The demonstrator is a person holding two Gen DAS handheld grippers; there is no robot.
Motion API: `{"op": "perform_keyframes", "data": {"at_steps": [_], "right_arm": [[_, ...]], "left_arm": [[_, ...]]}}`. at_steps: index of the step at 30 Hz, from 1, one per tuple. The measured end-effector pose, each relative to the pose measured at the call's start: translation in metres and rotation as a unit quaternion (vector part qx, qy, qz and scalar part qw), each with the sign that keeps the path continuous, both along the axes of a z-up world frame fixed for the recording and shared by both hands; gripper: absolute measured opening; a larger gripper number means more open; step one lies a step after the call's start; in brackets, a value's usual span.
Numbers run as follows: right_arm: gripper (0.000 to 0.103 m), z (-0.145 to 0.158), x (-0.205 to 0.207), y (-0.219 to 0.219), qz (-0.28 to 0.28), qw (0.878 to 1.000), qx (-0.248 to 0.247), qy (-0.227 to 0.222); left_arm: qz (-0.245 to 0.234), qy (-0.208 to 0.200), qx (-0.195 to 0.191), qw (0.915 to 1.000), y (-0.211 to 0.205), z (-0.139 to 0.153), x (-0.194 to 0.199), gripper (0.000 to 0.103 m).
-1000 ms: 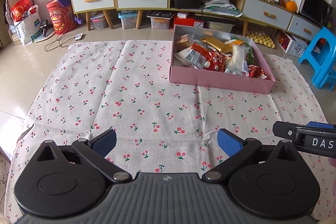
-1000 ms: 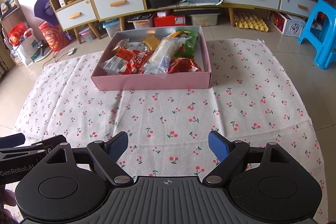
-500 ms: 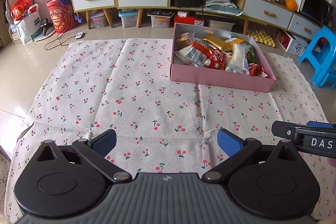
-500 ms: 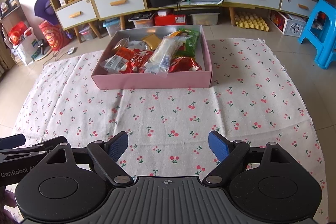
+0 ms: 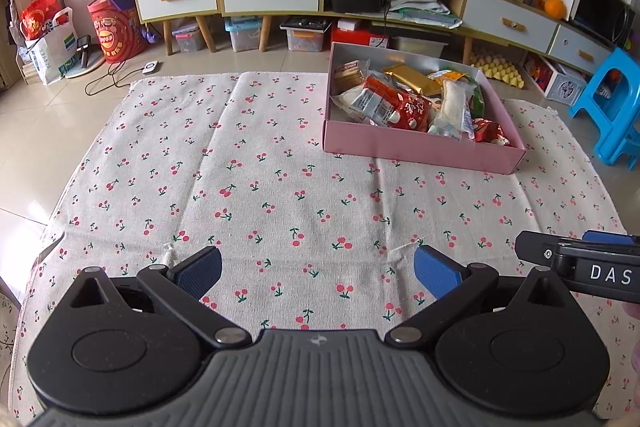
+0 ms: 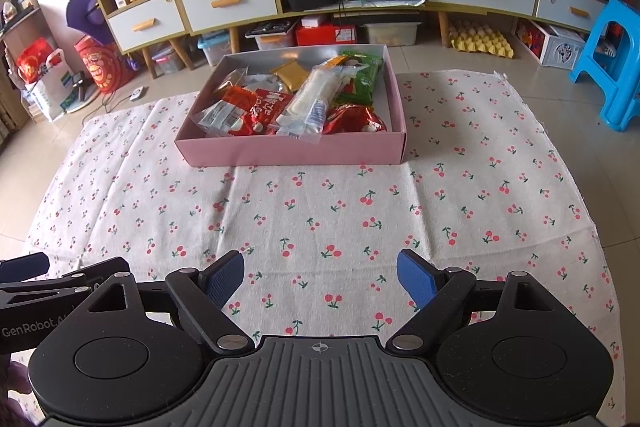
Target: Organize snacks
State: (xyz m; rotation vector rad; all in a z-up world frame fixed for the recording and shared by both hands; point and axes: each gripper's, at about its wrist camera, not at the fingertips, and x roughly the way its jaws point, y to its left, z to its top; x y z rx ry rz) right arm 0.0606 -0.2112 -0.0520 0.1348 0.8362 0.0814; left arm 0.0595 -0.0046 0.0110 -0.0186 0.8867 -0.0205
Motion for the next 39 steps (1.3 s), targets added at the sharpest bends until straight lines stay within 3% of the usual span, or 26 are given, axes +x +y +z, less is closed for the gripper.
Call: {"op": "perform_keyframes", "data": {"at_steps": [39], "right_arm": [[0.086, -0.0032, -0.0007, 0.0026, 0.002, 1.000, -0.001, 0.003]], "left_arm": [[0.001, 0.007, 0.004, 1.0000, 0.0005, -0.0016, -0.0001, 0.103]]}}
